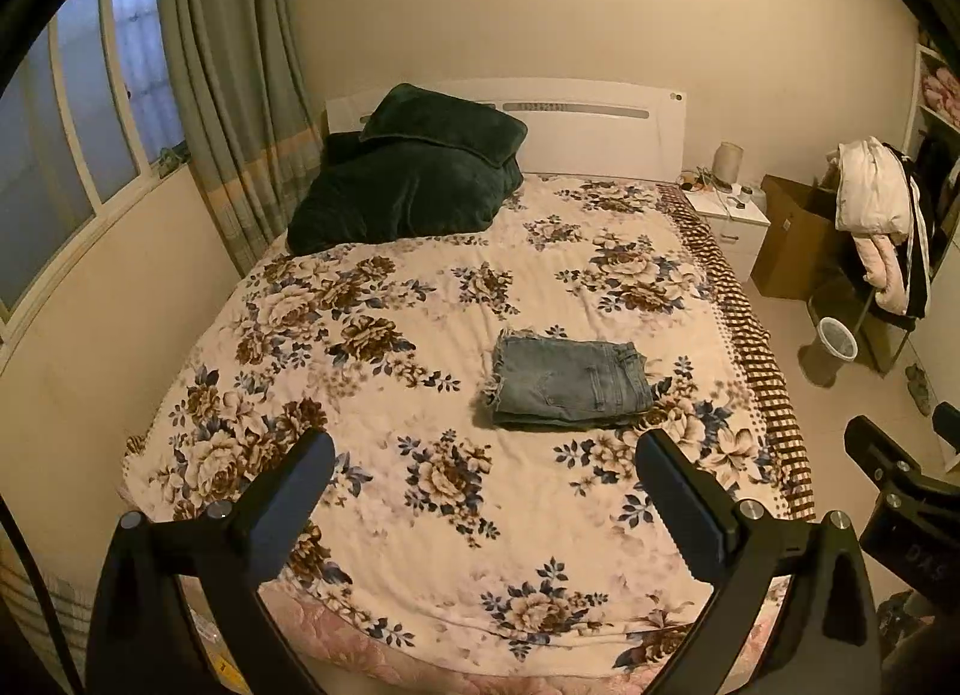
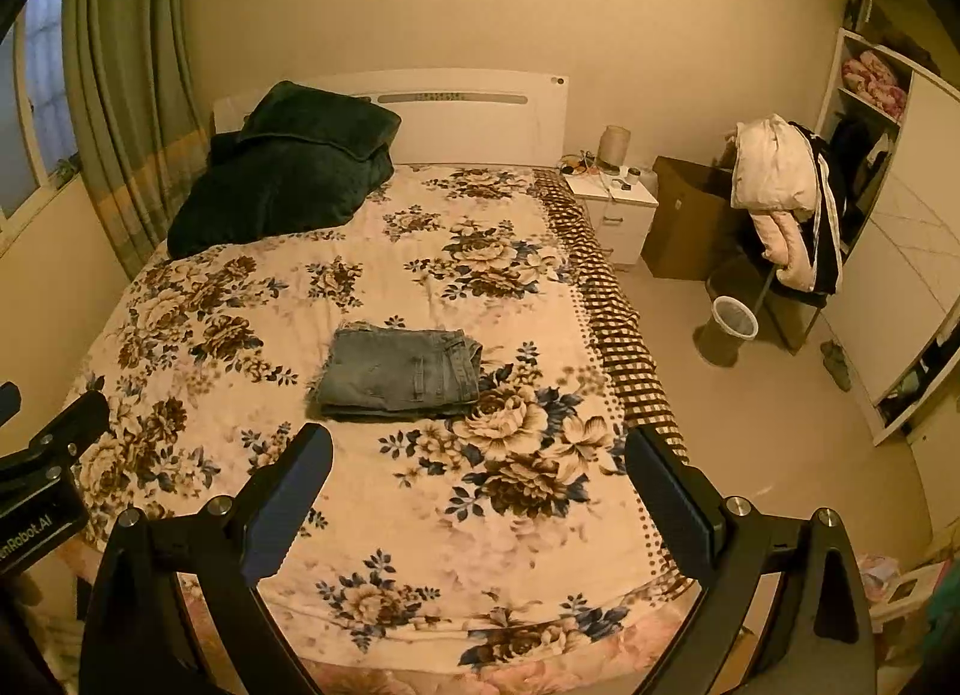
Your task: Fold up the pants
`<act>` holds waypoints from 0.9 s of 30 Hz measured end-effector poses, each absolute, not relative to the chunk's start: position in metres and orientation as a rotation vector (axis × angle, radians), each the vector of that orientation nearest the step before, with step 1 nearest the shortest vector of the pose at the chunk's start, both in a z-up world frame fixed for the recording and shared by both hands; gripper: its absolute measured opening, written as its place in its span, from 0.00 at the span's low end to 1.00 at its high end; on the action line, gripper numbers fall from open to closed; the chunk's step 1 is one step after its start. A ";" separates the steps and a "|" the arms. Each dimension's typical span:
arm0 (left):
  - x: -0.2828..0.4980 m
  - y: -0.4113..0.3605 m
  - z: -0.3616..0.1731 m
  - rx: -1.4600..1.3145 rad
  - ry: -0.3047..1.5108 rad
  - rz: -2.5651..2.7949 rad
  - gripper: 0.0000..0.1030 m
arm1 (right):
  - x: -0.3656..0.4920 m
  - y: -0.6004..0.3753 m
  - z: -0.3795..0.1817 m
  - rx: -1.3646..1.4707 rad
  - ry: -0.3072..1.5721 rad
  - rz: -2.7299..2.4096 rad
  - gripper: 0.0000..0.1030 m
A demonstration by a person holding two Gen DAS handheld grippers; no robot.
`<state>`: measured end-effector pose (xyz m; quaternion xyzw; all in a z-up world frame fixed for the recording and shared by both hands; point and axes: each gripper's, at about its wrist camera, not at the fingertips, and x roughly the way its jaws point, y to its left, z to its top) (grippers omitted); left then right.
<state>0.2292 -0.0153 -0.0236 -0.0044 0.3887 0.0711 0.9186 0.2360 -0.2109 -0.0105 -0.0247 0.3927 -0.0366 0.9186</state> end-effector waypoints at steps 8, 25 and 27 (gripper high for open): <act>0.230 -0.015 -0.022 -0.007 0.797 0.145 1.00 | 0.232 -0.211 -0.009 -0.044 0.808 -0.070 0.97; 0.225 -0.017 -0.020 -0.007 0.794 0.134 1.00 | 0.225 -0.211 -0.001 -0.025 0.807 -0.052 0.97; 0.225 -0.017 -0.019 -0.004 0.791 0.136 1.00 | 0.224 -0.210 -0.001 -0.023 0.805 -0.051 0.97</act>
